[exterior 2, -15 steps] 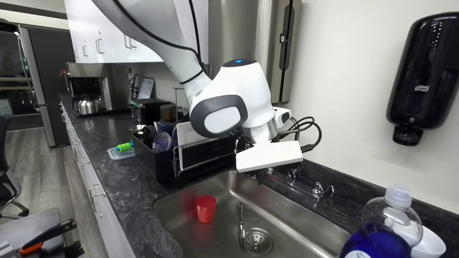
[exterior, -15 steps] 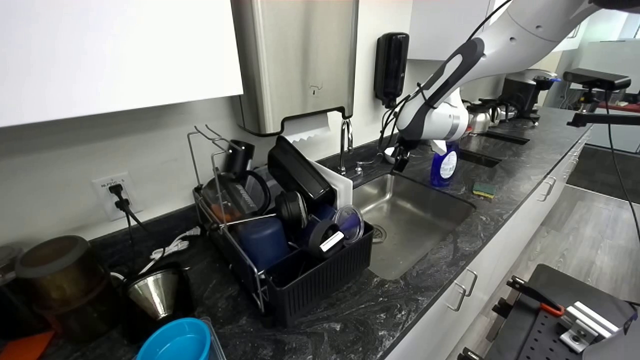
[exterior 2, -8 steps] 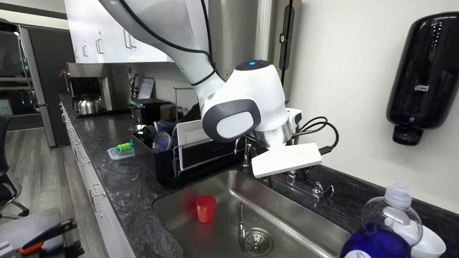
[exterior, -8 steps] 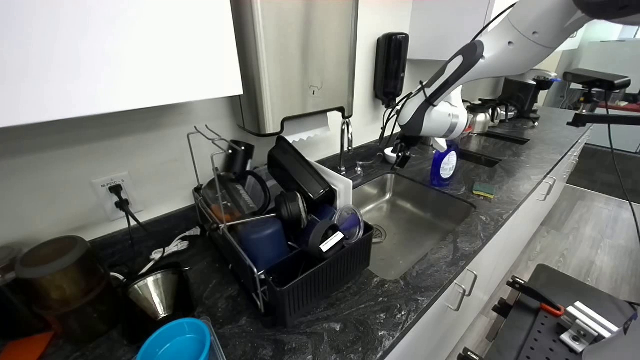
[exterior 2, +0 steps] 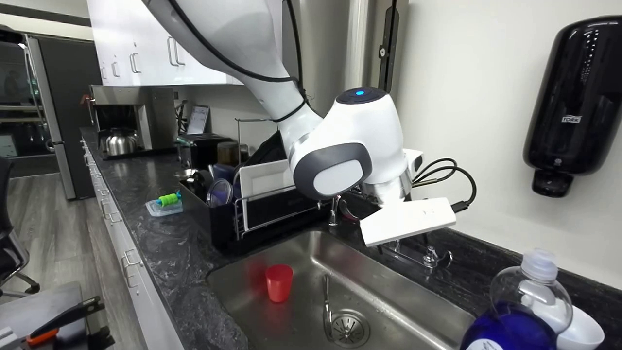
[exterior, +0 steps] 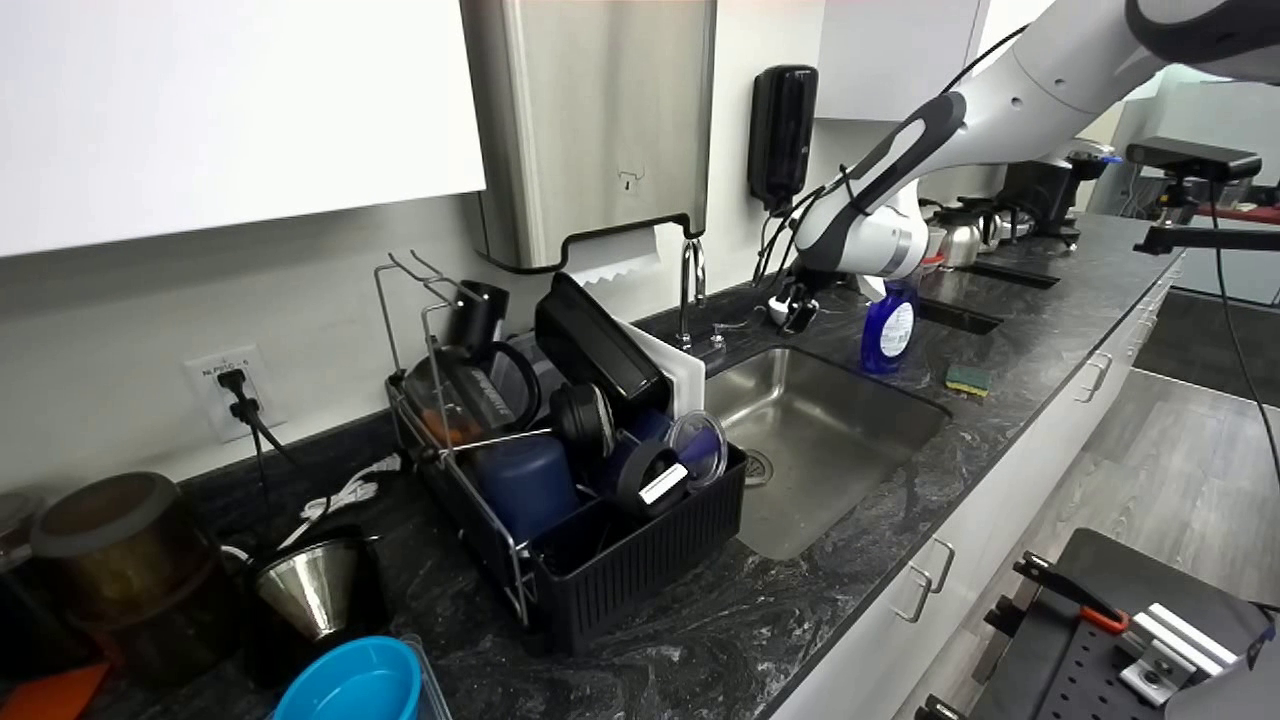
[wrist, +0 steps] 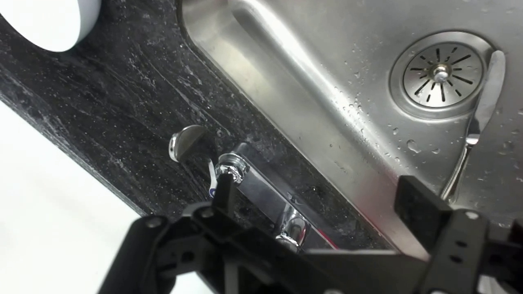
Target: Put the butter knife in the sink then open and close the tap
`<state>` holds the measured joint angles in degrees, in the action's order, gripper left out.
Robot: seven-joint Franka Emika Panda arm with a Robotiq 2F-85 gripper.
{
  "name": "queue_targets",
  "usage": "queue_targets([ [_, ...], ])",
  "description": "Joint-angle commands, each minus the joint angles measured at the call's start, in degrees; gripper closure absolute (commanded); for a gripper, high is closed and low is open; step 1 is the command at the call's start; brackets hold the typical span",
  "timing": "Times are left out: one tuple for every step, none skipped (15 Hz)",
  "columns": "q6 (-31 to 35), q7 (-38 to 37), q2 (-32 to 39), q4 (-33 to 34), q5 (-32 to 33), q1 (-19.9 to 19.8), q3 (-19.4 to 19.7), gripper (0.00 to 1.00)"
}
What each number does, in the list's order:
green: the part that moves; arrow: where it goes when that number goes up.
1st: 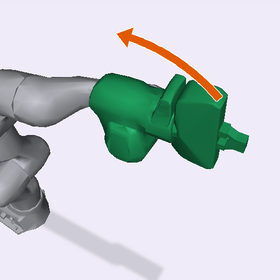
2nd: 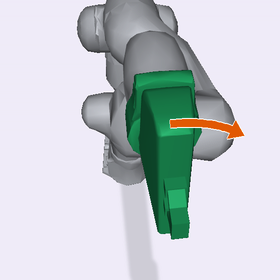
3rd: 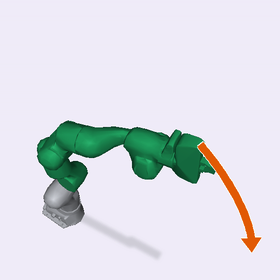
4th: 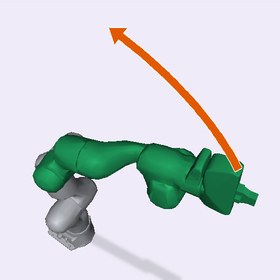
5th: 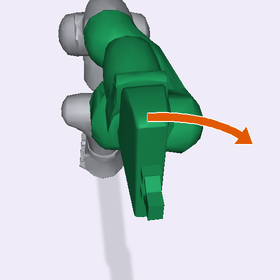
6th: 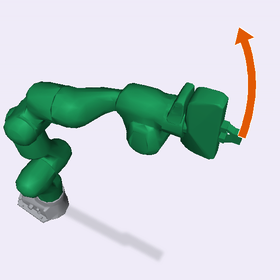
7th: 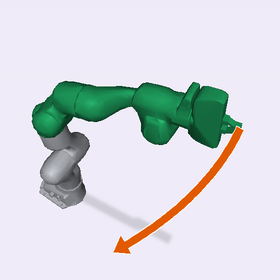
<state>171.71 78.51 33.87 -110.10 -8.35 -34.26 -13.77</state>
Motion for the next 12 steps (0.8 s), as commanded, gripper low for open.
queue_targets([
  [1.24,1.81,2.76,2.64,2.24,-2.19,-2.40,0.00],
  [1.32,1.83,3.37,3.31,2.82,-2.37,-2.67,0.00],
  [1.49,1.78,4.04,3.95,3.41,-2.43,-2.82,0.00],
  [1.49,1.57,4.53,4.54,4.00,-2.33,-2.80,0.00],
  [1.59,1.42,5.30,5.43,4.55,-2.21,-2.81,0.00],
  [1.56,1.22,5.89,6.09,5.09,-2.05,-2.74,0.00],
  [1.41,1.06,6.60,7.04,5.54,-1.94,-2.73,0.00],
  [1.19,0.63,7.41,8.09,5.83,-1.68,-2.59,0.00],
  [0.83,0.01,8.06,9.16,5.90,-1.35,-2.40,0.00],
  [0.46,-0.72,8.50,9.89,5.75,-1.03,-2.19,0.00],
  [0.39,-1.12,6.81,7.65,5.85,-1.06,-1.96,0.00],
  [0.39,-1.29,7.19,8.07,5.88,-1.03,-1.98,0.00],
])
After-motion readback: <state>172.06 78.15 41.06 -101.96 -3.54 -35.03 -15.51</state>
